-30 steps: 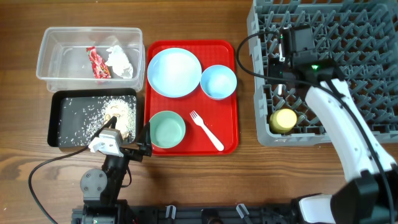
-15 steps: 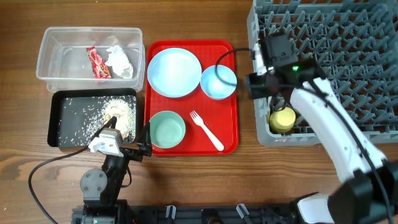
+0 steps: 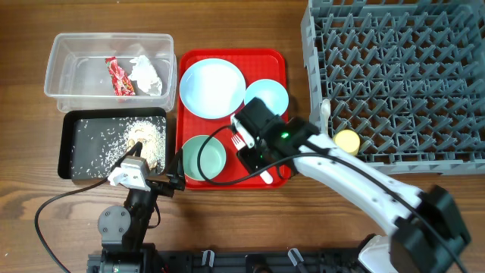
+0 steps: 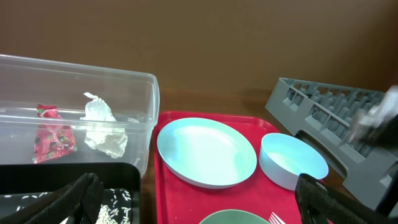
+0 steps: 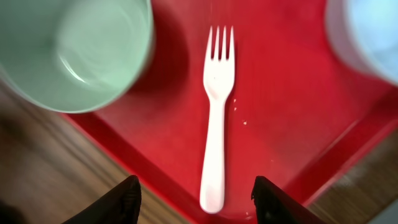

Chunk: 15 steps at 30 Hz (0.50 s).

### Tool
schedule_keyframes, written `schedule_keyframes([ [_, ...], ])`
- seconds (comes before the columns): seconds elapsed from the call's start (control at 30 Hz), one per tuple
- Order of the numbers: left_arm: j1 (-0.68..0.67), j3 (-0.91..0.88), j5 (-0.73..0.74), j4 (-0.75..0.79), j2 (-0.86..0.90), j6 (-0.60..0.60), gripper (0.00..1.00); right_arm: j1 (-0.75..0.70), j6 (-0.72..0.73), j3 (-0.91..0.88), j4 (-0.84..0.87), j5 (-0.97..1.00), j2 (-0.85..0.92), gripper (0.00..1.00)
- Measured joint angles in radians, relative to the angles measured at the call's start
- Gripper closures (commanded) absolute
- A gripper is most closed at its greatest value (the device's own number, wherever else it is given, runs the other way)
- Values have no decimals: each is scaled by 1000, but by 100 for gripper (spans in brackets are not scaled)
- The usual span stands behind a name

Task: Sort waste into correct bins and load items into the dishwasher rack
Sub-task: 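Grasp the white fork on the red tray with the right gripper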

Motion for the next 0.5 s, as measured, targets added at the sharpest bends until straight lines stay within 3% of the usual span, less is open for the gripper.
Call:
schedule_keyframes([
  [0.27, 0, 0, 0, 0, 0, 0, 0, 0, -10, -31, 66, 42, 165, 59],
  [0.37, 0, 0, 0, 0, 0, 0, 0, 0, -19, -33, 68, 56, 220, 76],
  [0.5, 0, 0, 0, 0, 0, 0, 0, 0, -18, -31, 76, 68, 229, 85],
])
